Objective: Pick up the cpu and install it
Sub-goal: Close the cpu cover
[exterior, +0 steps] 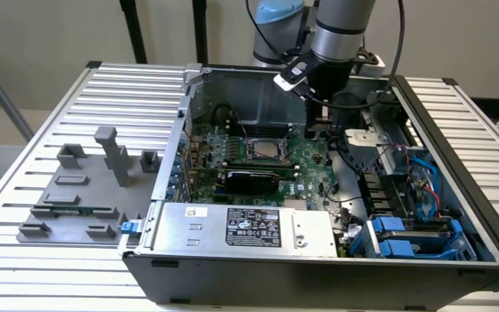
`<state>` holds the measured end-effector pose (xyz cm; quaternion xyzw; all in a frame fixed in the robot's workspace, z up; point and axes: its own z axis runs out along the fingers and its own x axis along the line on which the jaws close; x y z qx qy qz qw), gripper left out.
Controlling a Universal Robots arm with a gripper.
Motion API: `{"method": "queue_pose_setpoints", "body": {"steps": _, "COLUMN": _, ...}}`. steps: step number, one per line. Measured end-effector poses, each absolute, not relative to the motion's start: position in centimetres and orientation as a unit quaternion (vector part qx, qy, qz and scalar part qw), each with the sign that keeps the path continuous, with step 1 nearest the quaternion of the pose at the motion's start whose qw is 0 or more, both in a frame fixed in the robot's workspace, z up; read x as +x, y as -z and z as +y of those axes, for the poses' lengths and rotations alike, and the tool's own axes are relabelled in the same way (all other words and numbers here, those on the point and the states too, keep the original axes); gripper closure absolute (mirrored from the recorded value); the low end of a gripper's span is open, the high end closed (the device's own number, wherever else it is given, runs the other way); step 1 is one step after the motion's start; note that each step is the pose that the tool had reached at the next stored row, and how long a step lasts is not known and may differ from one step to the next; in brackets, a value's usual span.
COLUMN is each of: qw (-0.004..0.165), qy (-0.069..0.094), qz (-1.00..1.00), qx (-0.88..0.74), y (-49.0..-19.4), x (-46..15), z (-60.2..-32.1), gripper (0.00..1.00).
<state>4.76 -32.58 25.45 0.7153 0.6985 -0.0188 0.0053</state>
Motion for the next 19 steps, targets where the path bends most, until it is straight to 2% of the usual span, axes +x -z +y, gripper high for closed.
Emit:
{"method": "queue_pose_setpoints", "body": {"steps": 6, "qw": -0.015, "qy": 0.039, "qz": 0.698, "qx": 0.715, "y": -25.4, "x": 3.6, "z": -32.6, "gripper": 0.89}}
{"method": "queue_pose_setpoints", "body": {"steps": 19, "qw": -0.041, "qy": 0.066, "qz": 0.697, "qx": 0.713, "y": -25.0, "x": -0.4, "z": -32.6, "gripper": 0.89}}
